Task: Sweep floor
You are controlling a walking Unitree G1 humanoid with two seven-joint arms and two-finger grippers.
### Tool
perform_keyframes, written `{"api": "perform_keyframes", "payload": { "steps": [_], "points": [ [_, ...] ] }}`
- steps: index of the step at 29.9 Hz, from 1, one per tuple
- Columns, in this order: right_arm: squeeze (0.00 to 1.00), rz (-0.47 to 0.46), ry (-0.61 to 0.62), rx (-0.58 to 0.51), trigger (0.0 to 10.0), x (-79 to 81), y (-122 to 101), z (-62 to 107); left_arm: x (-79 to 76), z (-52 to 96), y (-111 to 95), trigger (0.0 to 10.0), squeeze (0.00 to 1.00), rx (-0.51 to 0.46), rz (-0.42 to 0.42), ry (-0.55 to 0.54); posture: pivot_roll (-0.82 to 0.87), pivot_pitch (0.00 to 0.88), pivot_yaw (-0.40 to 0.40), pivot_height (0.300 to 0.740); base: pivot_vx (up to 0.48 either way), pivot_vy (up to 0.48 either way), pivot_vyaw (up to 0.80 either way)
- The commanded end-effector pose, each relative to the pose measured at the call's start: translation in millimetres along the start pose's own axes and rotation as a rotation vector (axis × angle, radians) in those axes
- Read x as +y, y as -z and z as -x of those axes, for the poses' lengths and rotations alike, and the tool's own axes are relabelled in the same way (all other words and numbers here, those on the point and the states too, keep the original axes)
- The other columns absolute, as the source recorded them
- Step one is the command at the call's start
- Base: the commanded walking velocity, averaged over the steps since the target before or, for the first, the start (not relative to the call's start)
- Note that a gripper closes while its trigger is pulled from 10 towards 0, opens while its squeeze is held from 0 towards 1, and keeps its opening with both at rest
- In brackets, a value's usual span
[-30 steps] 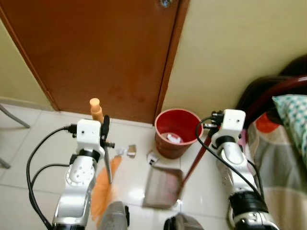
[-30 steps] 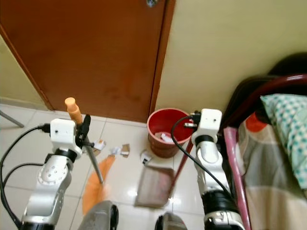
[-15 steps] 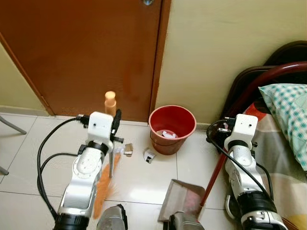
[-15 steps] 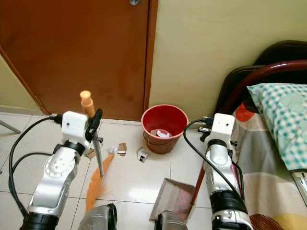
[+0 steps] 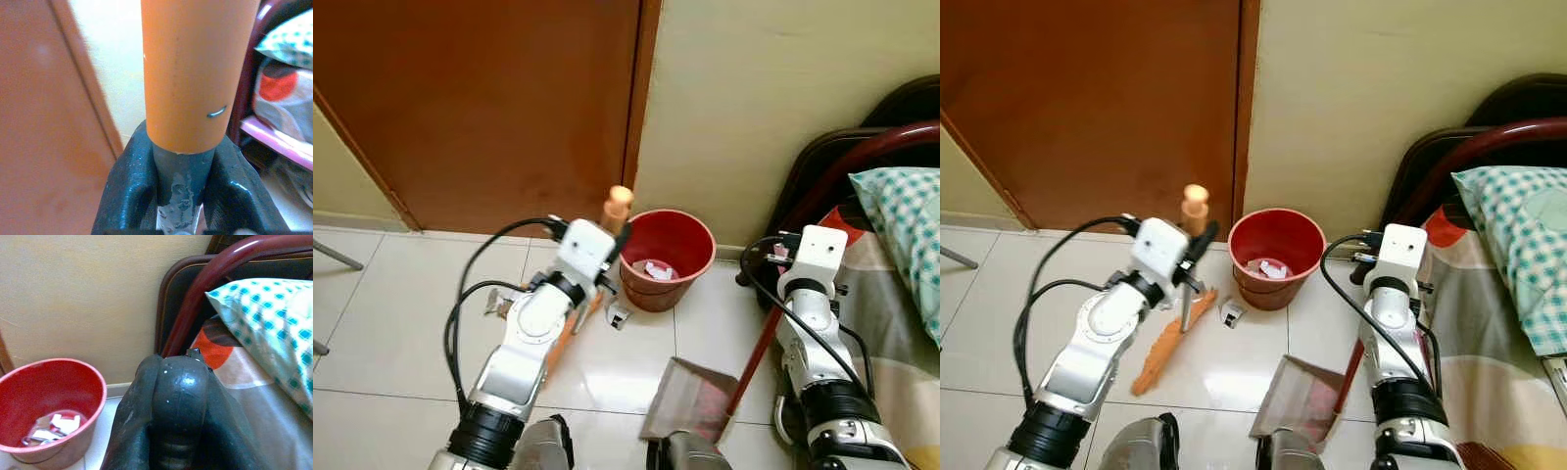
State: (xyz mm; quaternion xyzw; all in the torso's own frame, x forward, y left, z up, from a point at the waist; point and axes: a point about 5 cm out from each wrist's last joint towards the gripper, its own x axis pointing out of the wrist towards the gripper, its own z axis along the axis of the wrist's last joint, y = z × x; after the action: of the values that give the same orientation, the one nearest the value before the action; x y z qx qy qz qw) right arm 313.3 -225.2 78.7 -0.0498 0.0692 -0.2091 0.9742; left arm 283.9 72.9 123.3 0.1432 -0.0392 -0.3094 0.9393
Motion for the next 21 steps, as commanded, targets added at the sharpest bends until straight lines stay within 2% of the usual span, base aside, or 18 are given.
{"api": "perform_keyframes", "payload": {
  "steps": [1, 4, 7, 10, 12, 15, 17, 21],
  "points": [
    [0.0, 0.036, 0.066, -0.002, 10.0, -14.9, -0.7, -5.3, -10.3, -2.5, -2.0, 10.0, 0.0, -0.01, -0.028, 0.099, 0.06, 0.141, -0.044, 0.74, 0.0, 0.0, 0.0],
    [0.0, 0.032, 0.075, -0.003, 10.0, -15.1, -2.5, -7.4, -23.2, -2.6, 2.2, 10.0, 0.0, 0.009, -0.05, 0.219, 0.06, 0.142, -0.04, 0.74, 0.0, 0.0, 0.0],
    [0.0, 0.03, 0.075, -0.007, 10.0, -13.5, -3.8, -8.3, -36.1, 0.0, 6.8, 10.0, 0.0, 0.024, -0.038, 0.322, 0.06, 0.142, -0.04, 0.74, 0.0, 0.0, 0.0],
    [0.0, 0.031, 0.076, -0.01, 10.0, -12.7, -4.5, -8.6, -44.4, 2.8, 7.7, 10.0, 0.0, 0.023, -0.036, 0.377, 0.06, 0.144, -0.04, 0.74, 0.0, 0.0, 0.0],
    [0.0, 0.031, 0.076, -0.011, 10.0, -12.4, -4.9, -8.9, -46.9, 3.8, 7.5, 10.0, 0.0, 0.021, -0.031, 0.395, 0.06, 0.144, -0.04, 0.74, 0.0, 0.0, 0.0],
    [0.0, 0.031, 0.078, -0.015, 10.0, -10.8, -7.2, -11.4, -50.7, 4.9, 1.5, 10.0, 0.0, -0.007, 0.037, 0.424, 0.06, 0.147, -0.039, 0.74, 0.0, 0.0, 0.0],
    [0.0, 0.03, 0.078, -0.017, 10.0, -9.3, -8.3, -12.8, -51.0, 4.9, -0.6, 10.0, 0.0, -0.014, 0.053, 0.435, 0.06, 0.15, -0.041, 0.74, 0.0, 0.0, 0.0],
    [0.0, 0.028, 0.051, -0.029, 10.0, 1.1, -13.8, -16.9, -52.1, 6.1, -5.0, 10.0, 0.0, -0.03, 0.093, 0.458, 0.07, 0.151, -0.042, 0.74, 0.0, 0.0, 0.0]
  ]
}}
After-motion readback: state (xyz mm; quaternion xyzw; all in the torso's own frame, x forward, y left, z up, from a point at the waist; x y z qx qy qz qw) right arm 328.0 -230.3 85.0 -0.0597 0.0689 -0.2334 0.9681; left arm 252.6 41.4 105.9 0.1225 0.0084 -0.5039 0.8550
